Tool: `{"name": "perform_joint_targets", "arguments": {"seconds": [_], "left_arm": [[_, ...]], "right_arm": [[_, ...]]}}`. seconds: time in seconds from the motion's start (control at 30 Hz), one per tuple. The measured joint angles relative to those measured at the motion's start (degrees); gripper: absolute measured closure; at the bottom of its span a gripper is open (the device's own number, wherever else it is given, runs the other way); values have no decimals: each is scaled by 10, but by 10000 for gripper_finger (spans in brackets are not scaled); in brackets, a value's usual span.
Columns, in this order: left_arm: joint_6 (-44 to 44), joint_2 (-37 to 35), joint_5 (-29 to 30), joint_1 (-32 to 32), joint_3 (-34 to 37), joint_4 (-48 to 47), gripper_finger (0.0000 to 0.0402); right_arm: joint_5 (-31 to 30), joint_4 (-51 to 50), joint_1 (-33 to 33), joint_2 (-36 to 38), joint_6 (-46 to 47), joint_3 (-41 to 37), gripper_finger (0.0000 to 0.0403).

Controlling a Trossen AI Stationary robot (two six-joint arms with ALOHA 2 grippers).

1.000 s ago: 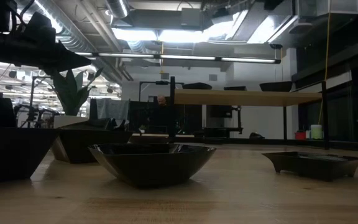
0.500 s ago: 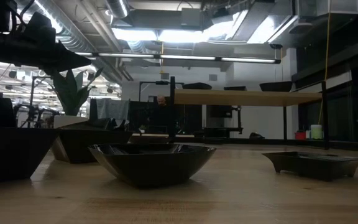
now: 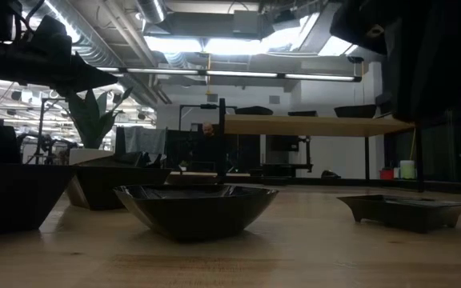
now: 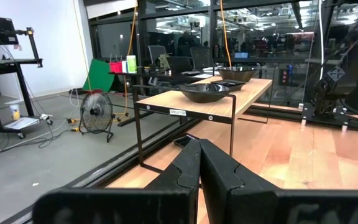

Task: Pick & Place Mini shaped plates
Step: Stack the black square plate on top of the black square plate on the shelf

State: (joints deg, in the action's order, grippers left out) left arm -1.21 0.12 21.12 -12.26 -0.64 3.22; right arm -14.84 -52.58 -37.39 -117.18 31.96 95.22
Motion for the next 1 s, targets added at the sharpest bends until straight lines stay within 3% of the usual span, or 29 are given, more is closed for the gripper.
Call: {"name": "perform_joint_targets", "arguments": {"seconds": [0.37, 0.7, 1.0], "left_arm": [[0, 0, 0, 0, 0, 0, 398], [0, 0, 0, 0, 0, 0, 398], [0, 0, 0, 0, 0, 0, 398]], "right_arm": [[19, -49, 12, -11, -37, 0, 344], [35, -133, 13, -15, 31, 0, 342], [30, -115, 18, -32, 0, 0, 256]]}}
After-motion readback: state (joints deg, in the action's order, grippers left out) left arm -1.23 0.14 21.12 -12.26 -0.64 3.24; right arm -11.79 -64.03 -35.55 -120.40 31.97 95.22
